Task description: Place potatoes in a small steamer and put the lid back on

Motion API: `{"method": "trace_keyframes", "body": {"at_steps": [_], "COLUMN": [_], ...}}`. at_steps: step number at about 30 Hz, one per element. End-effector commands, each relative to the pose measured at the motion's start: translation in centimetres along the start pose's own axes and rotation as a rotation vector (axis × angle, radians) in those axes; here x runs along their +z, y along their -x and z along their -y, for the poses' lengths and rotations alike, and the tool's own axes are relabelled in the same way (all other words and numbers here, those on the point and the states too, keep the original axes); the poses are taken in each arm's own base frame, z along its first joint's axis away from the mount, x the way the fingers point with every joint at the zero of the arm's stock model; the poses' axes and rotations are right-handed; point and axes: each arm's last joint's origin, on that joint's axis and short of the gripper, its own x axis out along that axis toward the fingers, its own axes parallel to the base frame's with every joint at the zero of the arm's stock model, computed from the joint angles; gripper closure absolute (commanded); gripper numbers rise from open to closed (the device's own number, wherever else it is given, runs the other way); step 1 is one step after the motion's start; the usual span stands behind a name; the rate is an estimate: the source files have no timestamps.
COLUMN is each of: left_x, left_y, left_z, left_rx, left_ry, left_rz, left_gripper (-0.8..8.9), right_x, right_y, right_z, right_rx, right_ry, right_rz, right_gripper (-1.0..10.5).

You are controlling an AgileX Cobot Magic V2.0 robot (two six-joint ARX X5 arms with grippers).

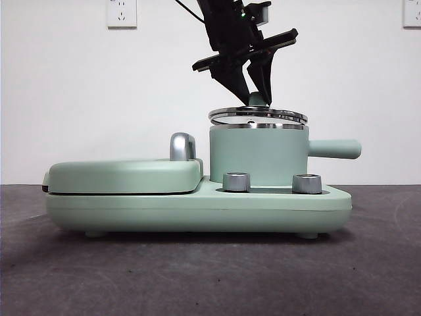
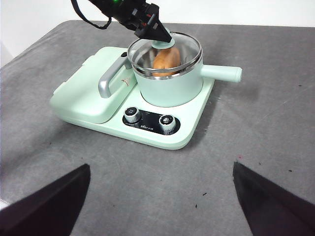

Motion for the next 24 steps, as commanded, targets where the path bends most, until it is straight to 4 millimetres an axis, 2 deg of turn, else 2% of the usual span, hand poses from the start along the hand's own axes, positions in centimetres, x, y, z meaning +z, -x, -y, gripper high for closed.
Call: {"method": "trace_keyframes", "body": {"at_steps": [1, 11, 24], "left_x": [0.9, 1.3, 0.3], "left_y": [1.4, 1.4, -0.2], "left_z": [0.4, 0.6, 0.5], "left_rx": [-0.013, -0.017, 0.005], "left_ry": [-0.003, -0.010, 0.030], "left_rz": [0.064, 0.103, 0.032], "left_gripper": [8.08, 8.09, 8.08], "right_x": [0.3, 0.3, 0.3], "right_y": [0.1, 0.1, 0.1], "right_z": [-0.1, -0.1, -0.1], "right_rx": [0.006, 0.006, 0.005], "right_ry": [-0.011, -0.015, -0.014], "right_rz": [0.013, 0.012, 0.013], "right_gripper": [4.8, 4.8, 4.8]}}
